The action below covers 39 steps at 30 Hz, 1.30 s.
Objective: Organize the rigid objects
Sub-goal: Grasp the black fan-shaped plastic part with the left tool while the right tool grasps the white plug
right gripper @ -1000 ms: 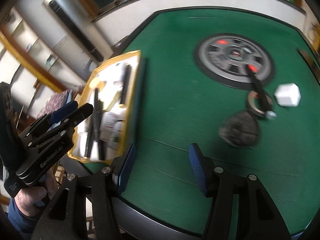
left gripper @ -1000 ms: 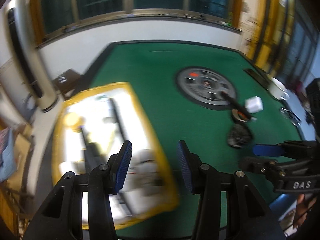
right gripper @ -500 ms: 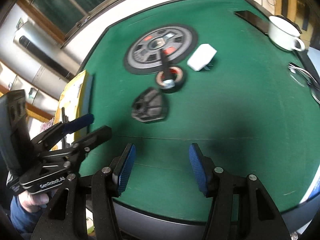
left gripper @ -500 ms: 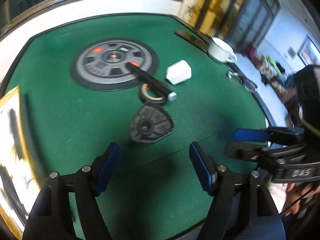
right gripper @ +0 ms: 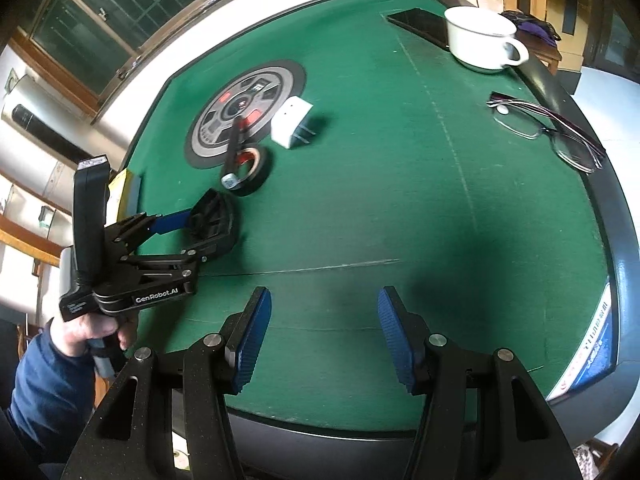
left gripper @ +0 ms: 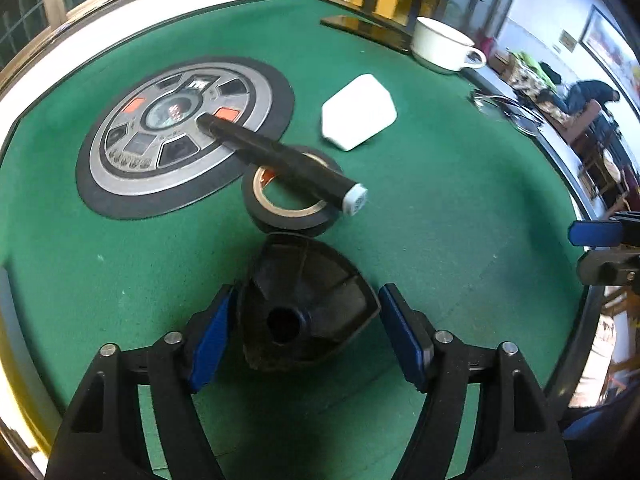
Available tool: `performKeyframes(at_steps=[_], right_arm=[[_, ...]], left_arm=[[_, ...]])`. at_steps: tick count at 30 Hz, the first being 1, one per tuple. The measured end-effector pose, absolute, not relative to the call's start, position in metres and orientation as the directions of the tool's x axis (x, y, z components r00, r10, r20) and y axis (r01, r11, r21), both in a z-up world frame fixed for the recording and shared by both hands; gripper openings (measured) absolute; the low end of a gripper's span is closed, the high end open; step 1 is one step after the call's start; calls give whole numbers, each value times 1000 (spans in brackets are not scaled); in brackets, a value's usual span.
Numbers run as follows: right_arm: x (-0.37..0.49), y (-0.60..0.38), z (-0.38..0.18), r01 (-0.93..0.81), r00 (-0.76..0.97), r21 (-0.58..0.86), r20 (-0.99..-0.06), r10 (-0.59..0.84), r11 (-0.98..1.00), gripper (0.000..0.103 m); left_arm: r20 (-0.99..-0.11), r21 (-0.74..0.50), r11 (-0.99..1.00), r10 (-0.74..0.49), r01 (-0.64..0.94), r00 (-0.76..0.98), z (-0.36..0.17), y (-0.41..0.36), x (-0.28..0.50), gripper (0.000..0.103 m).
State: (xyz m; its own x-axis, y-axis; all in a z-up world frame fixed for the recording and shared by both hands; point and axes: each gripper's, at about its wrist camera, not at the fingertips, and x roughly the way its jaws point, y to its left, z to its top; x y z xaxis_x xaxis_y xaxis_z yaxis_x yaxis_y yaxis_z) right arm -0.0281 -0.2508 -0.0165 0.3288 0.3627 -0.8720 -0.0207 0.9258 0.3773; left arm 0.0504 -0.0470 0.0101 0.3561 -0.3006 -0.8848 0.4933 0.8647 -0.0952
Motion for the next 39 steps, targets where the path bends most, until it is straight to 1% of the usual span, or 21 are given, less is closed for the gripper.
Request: performKeyframes(at_steps=[2,7,11,15,20,22,24,25,27,29,32,39], right_arm=[[-22,-252,-16,-25,323,385,-870,372,923,51],[4,-246,-10,-42,322,440,-844,429,897,51],[42,-245,-11,4,324,558,-786,526,830,51],[83,-241,-17,53,338,605,-759,556,794,51],[119,-235,-36,146,315,639,-754,577,756,50],[128,-229,-42,158,303,646,-751,586,746,46],[132,-223,-44,160,295,619,-773,561,769,42],[135,-219,-45,162,288,612,-780,556,774,34],[137,-218,-50,164,264,612,-783,564,773,24],[136,-218,-50,154,260,621,-776,574,769,24],[131,-220,-46,125,262,610,-781,567,783,24],[104,-227,-32,78,271,631,-758,593,771,23]], left_arm=[[-871,-112,883,-308,456,384,11,-45,43,68],[-866,-108,933,-258,344,429,11,-34,12,68],[-870,-76,940,-225,332,440,11,-30,-13,68],[-874,-67,946,-209,318,438,11,-25,-19,68],[-874,-62,950,-199,305,443,10,-20,-21,68],[-874,-59,951,-197,304,444,9,-20,-22,68],[-874,-60,951,-196,303,445,8,-18,-22,69],[-874,-62,951,-198,302,443,7,-18,-22,69],[-875,-42,951,-183,306,447,6,-19,-21,69],[-873,-14,950,-164,312,459,5,-23,-22,69],[-868,-12,954,-159,300,470,5,-22,-21,68],[-853,-46,958,-186,284,488,11,-18,-21,68]])
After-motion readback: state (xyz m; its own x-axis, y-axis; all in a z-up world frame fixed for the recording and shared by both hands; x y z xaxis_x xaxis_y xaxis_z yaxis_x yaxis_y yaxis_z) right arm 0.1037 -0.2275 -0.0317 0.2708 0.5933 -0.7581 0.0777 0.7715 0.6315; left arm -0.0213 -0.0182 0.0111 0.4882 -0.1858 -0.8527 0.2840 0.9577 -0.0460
